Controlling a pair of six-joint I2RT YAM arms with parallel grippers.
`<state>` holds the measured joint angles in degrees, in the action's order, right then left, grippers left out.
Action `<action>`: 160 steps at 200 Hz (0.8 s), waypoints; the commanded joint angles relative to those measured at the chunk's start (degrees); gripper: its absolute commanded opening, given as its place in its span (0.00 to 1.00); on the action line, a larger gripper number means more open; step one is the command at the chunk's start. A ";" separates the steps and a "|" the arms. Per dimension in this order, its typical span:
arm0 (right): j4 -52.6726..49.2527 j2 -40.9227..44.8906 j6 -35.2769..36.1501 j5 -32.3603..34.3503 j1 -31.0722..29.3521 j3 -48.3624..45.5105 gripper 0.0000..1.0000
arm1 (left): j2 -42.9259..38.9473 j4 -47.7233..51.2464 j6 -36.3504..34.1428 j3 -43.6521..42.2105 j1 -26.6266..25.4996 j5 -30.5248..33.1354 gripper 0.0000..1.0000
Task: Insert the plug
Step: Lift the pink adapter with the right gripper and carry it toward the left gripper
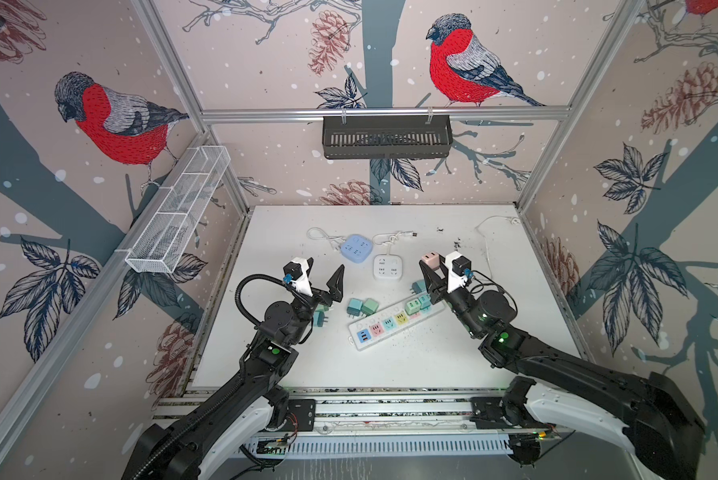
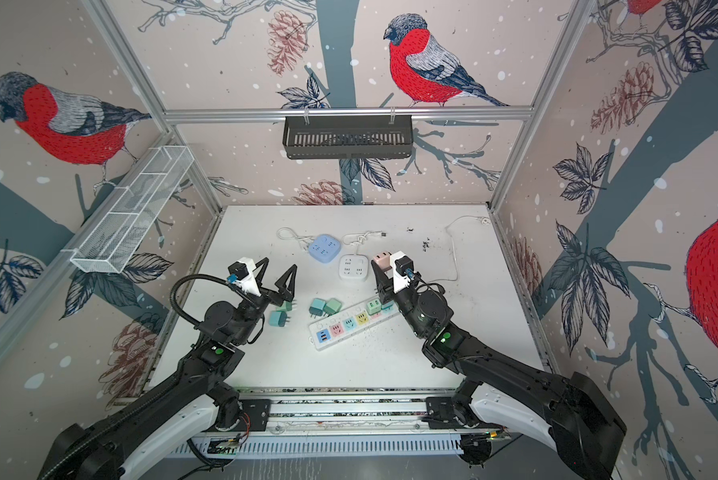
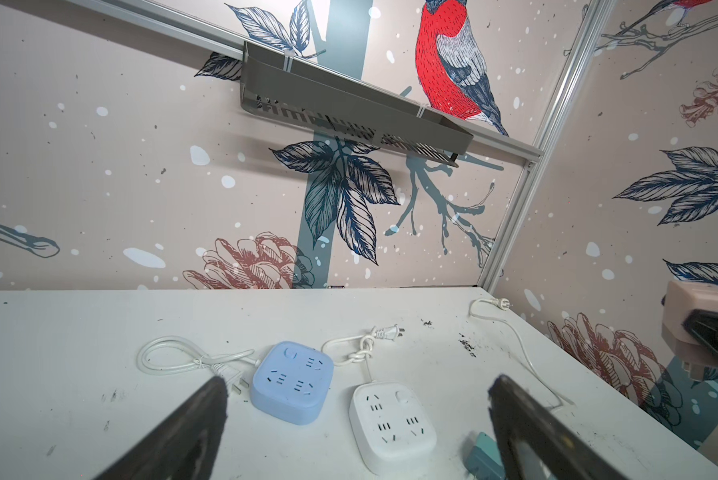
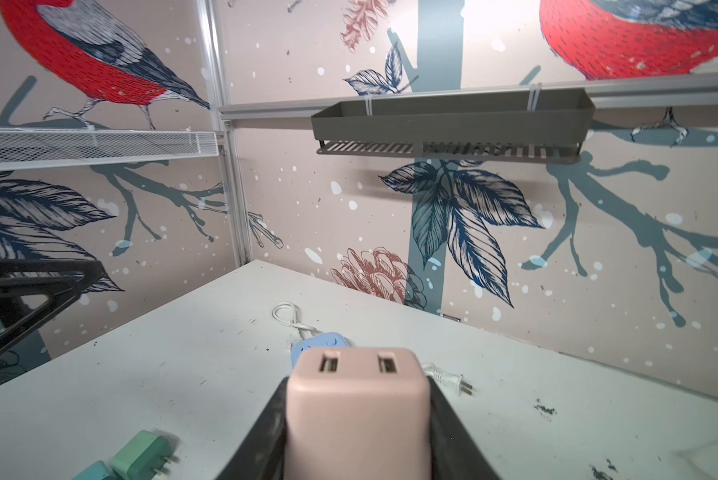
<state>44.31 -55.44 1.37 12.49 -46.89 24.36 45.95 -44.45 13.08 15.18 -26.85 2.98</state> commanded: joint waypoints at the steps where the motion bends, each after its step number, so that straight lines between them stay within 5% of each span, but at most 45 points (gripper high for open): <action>1: 5.60 1.44 5.36 -4.27 -0.09 -2.15 0.06 | 0.16 -3.62 -2.85 -0.11 0.11 -3.19 0.98; 72: 9.16 0.12 19.02 -10.15 -0.30 -6.63 0.04 | 5.81 -3.12 -6.90 2.07 0.07 -15.66 0.98; 134: 4.25 0.52 25.66 -9.33 -1.64 -6.00 0.04 | 9.58 -2.68 -7.74 4.51 -0.08 -35.24 0.96; 160: 4.23 -0.12 31.11 -8.19 -3.53 -6.08 0.04 | 10.78 -0.55 -8.32 6.19 -1.08 -37.13 0.93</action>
<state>47.88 -55.16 26.09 3.22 -49.06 18.04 55.96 -44.40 6.00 19.94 -27.29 -28.10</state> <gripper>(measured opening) 0.438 0.933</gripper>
